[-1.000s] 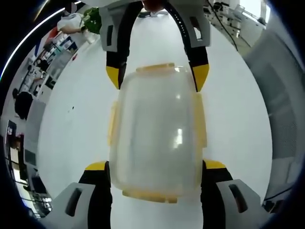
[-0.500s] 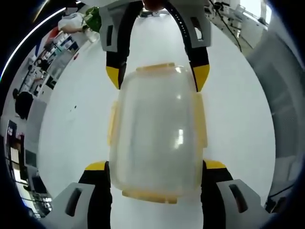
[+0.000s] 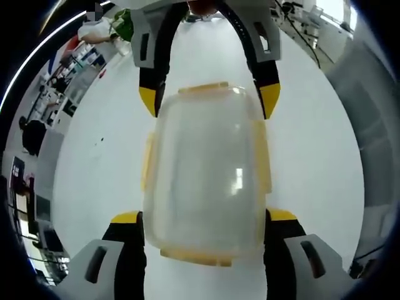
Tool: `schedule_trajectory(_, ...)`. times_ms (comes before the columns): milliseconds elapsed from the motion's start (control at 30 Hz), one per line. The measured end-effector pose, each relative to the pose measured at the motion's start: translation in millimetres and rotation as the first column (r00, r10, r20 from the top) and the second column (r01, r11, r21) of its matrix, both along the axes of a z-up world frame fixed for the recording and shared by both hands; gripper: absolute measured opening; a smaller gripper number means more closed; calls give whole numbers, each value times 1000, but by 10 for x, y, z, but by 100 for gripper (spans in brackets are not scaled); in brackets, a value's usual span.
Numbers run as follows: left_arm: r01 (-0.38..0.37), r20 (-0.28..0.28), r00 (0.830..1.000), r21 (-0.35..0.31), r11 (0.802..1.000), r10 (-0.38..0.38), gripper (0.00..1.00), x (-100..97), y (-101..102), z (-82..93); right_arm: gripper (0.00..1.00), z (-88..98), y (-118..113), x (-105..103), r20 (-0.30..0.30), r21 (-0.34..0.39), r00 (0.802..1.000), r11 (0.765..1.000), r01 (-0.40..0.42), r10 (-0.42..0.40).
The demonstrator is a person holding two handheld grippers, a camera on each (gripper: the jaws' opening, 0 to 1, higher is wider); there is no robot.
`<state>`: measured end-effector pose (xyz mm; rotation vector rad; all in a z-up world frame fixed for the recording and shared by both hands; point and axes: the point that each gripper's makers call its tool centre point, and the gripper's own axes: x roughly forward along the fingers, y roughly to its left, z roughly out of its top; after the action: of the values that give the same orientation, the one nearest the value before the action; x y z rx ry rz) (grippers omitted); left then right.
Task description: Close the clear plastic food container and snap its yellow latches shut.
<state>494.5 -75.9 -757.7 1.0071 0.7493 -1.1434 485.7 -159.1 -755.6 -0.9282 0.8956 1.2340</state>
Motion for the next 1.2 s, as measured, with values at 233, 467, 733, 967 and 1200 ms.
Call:
schedule_trajectory(233, -8, 15, 1000, -11, 1000, 8, 84, -16, 46, 31, 82, 50, -43, 7, 38, -9, 999, 1000, -21, 21)
schedule_trajectory(467, -66, -8, 998, -70, 995, 65, 86, -59, 53, 85, 81, 83, -60, -15, 48, 3, 999, 1000, 3, -3)
schedule_trajectory(733, -108, 1, 994, -103, 989, 109, 85, -56, 121, 186, 79, 162, -101, -29, 79, 24, 996, 999, 44, -46)
schedule_trajectory(967, -148, -5, 989, -134, 980, 148, 85, -122, 159, 231, 82, 278, -88, -24, 111, 82, 988, 992, 96, -105)
schedule_trajectory(1200, -209, 9, 977, -191, 959, 215, 85, -141, 213, 364, 81, 380, -91, -78, 123, 144, 977, 977, 154, -173)
